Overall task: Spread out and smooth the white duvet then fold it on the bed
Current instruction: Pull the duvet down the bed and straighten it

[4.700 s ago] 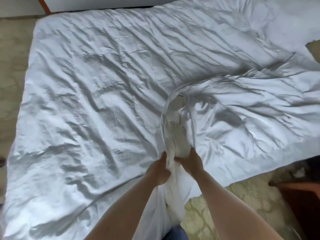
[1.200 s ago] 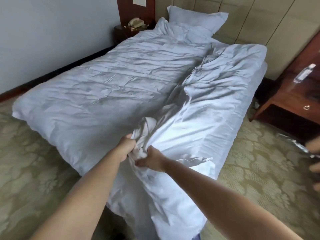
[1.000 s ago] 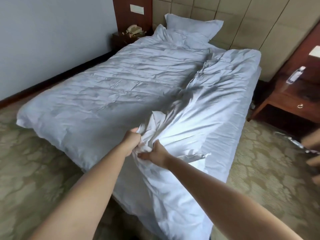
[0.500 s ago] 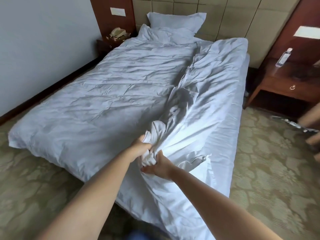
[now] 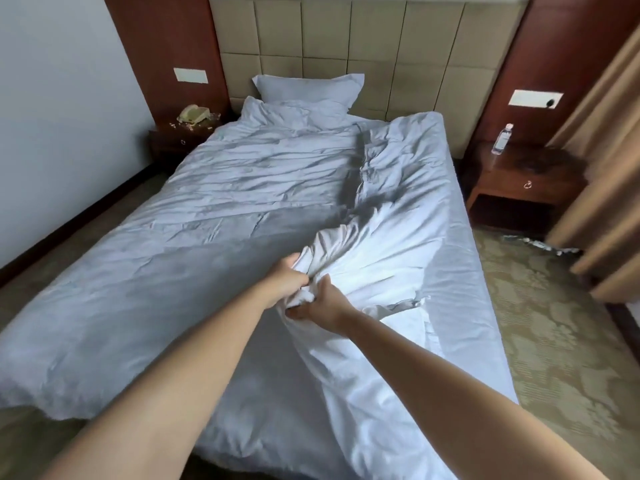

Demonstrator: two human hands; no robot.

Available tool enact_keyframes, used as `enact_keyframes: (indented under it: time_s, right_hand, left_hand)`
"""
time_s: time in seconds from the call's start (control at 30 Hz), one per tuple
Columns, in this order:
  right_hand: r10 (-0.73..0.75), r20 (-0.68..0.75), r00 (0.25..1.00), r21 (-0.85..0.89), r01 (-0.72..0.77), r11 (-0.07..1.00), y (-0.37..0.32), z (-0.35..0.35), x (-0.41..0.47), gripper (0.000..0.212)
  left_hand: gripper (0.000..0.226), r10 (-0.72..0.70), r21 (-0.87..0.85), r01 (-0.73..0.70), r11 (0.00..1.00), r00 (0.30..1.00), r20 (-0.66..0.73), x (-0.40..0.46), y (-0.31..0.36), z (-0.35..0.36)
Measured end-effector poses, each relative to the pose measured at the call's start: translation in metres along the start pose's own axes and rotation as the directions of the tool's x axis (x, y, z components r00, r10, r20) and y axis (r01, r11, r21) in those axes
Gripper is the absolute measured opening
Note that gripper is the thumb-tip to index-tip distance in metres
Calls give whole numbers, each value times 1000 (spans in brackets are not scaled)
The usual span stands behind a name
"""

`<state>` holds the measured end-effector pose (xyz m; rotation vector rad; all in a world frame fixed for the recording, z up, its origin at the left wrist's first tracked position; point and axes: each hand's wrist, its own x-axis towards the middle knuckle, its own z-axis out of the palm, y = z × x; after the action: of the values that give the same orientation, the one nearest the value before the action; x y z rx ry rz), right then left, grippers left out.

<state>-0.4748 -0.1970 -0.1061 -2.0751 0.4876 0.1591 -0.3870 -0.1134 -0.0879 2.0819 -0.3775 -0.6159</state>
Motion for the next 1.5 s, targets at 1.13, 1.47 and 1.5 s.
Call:
enact_keyframes:
  time_s: [1.13,1.47,1.5]
  right_hand:
    - [303,497,813,-664,131,736,67,112,-10,99]
    - [130,232,964,-685,67,726,53,168,-38,30]
    - [132,215,968,-650,40,759,42,174,-40,30]
  left_hand:
    - [33,-561,-197,564,802,824,78,-8,-181,-20]
    - [71,-561,-252,561,789,824,77,-49,-204,-17]
    - [73,-547,-252,543,801,835,60,-48,-203,-24]
